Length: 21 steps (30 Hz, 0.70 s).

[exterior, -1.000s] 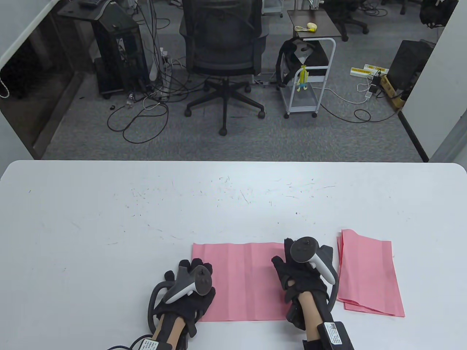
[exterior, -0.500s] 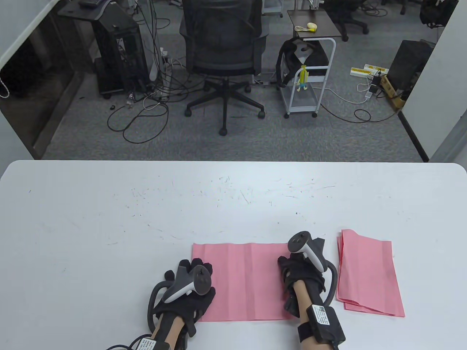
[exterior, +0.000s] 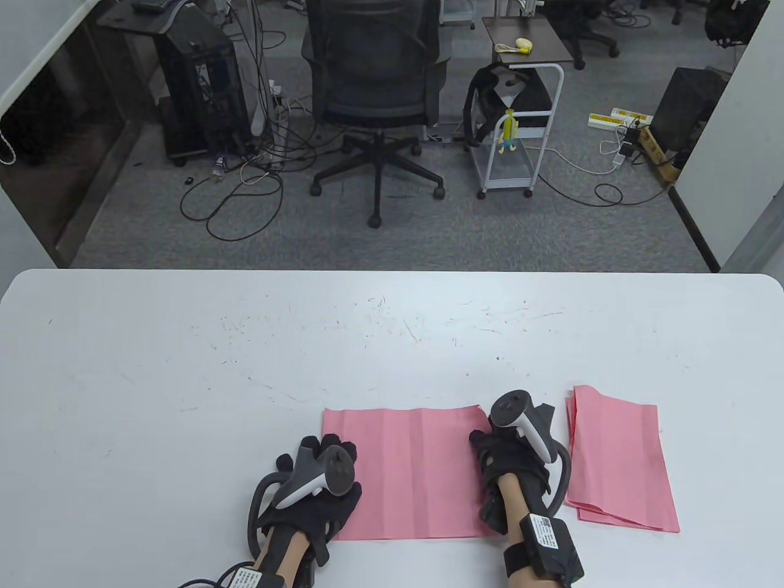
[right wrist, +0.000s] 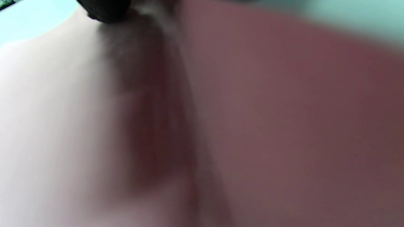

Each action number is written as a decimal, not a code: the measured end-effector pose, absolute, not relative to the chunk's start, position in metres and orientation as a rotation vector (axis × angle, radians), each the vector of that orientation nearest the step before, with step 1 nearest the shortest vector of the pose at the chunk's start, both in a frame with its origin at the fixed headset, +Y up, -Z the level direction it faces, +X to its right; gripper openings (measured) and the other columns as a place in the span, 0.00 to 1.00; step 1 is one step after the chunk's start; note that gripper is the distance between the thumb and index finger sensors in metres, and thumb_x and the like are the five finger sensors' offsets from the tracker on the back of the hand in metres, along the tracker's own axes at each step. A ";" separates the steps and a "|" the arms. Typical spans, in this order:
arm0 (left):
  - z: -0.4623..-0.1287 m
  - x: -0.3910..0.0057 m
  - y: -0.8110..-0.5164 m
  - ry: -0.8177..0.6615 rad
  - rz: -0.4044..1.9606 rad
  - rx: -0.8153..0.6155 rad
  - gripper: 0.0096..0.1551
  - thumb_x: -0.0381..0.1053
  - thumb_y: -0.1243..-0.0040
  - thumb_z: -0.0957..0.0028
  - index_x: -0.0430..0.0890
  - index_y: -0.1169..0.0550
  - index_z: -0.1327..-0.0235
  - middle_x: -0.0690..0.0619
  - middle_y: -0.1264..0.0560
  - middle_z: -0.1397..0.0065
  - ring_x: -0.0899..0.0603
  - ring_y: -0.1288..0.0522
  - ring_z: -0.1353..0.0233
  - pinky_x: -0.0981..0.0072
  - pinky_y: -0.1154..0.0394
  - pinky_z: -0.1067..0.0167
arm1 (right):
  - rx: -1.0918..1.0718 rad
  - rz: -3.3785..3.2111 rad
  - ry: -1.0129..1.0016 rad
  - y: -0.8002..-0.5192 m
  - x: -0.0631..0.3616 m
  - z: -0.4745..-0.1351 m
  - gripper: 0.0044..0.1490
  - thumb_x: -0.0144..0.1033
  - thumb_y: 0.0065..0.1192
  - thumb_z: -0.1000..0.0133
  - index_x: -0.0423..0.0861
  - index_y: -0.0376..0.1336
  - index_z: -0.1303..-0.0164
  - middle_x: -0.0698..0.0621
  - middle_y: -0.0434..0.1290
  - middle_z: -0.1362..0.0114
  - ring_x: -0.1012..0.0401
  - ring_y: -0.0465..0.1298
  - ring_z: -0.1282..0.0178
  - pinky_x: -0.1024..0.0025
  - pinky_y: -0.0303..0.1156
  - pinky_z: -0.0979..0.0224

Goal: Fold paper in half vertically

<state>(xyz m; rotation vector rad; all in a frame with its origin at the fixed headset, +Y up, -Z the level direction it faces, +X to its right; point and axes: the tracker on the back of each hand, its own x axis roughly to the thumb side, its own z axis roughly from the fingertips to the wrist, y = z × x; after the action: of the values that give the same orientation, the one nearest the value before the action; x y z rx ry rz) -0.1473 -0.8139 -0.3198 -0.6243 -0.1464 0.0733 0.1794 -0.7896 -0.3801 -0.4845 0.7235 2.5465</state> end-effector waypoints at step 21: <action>-0.320 -0.148 -0.814 -0.146 0.076 -0.626 0.44 0.70 0.74 0.42 0.60 0.69 0.18 0.56 0.75 0.13 0.37 0.76 0.16 0.29 0.70 0.25 | 0.233 1.797 0.617 -0.749 0.135 -0.343 0.42 0.58 0.45 0.42 0.50 0.48 0.19 0.45 0.49 0.14 0.41 0.48 0.15 0.39 0.47 0.18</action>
<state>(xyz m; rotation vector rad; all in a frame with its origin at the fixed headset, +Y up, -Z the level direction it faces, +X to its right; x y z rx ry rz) -0.1477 -0.8140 -0.3199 -0.6259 -0.1460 0.0757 0.1355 -0.7492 -0.3426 0.2333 0.6167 1.7967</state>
